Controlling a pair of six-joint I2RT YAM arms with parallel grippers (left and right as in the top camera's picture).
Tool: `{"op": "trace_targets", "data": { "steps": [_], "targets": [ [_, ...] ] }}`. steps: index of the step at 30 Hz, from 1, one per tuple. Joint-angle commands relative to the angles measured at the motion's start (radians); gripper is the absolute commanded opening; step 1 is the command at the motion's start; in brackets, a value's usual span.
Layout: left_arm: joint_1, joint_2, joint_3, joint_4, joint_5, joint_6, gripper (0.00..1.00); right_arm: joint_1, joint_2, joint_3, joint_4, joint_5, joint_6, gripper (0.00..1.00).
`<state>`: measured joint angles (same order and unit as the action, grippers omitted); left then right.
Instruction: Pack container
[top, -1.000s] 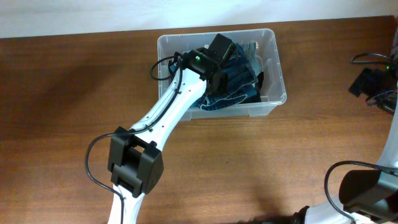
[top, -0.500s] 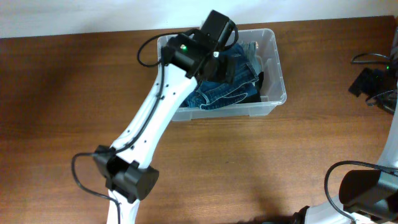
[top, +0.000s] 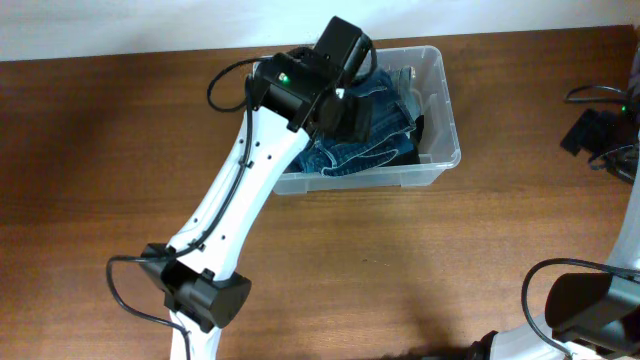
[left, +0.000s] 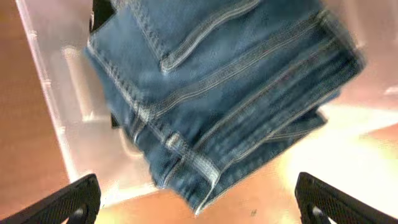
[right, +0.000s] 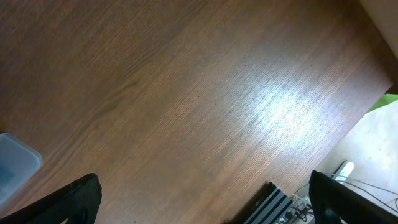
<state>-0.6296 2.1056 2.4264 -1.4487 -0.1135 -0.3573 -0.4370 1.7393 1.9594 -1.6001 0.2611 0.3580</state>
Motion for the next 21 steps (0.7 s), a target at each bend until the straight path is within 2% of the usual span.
{"op": "trace_targets", "data": {
  "steps": [1,16,21],
  "targets": [
    [-0.003,-0.011,0.009,-0.058,-0.014,0.018,0.99,-0.002,0.007,0.002,0.000,0.011,-0.003,0.98],
    [-0.011,-0.010,0.009,-0.064,0.014,0.024,0.99,-0.002,0.007,0.002,0.000,0.011,-0.003,0.98],
    [-0.037,-0.010,0.009,-0.063,0.011,0.224,0.99,-0.002,0.007,0.002,0.000,0.011,-0.003,0.98]
  ]
}}
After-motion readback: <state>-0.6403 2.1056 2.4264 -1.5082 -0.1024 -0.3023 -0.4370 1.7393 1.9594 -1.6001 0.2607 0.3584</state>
